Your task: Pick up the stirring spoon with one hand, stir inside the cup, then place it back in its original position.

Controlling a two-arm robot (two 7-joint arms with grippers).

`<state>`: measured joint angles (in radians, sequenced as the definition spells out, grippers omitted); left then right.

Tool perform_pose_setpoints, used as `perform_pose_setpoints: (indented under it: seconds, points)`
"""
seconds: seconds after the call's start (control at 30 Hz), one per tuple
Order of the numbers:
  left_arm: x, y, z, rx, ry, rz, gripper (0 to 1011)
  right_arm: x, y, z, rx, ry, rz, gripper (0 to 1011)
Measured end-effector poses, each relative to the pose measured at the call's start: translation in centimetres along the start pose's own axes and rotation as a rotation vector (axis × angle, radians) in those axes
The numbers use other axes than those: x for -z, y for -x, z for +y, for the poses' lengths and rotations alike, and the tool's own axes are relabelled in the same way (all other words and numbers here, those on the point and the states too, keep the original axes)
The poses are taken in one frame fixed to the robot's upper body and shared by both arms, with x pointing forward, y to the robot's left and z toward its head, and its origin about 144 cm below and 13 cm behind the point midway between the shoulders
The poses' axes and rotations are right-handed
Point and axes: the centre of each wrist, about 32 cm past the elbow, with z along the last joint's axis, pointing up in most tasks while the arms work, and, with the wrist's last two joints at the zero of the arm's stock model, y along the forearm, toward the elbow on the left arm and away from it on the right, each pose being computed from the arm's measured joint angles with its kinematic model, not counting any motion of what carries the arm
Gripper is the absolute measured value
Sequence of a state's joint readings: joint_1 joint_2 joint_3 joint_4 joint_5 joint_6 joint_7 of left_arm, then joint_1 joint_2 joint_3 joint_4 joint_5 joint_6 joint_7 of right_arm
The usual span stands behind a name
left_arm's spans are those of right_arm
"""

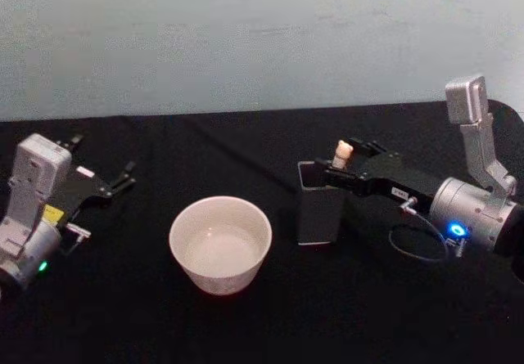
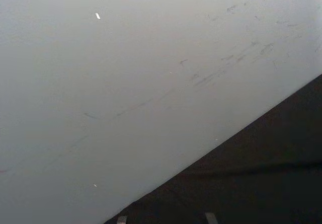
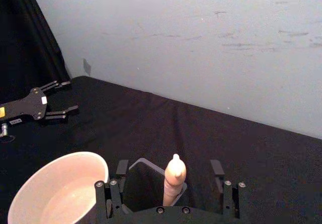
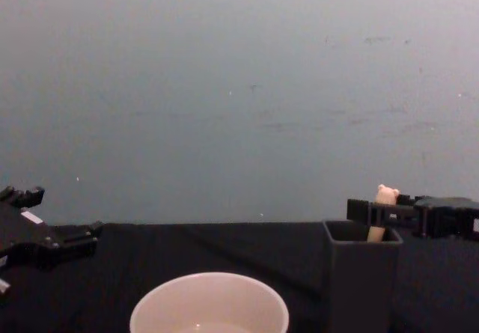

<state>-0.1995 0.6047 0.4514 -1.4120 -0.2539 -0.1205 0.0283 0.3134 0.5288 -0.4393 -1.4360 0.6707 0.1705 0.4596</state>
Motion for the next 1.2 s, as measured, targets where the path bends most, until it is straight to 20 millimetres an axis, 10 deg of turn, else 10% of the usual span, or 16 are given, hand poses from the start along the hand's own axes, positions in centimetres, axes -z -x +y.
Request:
perform_pose_setpoints:
  seconds: [0.63,1.2]
  points:
    - [0.0,0.0,0.0,0.000,0.000,0.000,1001,-0.8,1.4,1.0,0.331,-0.323,-0.143,1004]
    - [0.0,0.0,0.0,0.000,0.000,0.000,1002,5.5,1.9,0.4,0.476,-0.135,-0.275,1004]
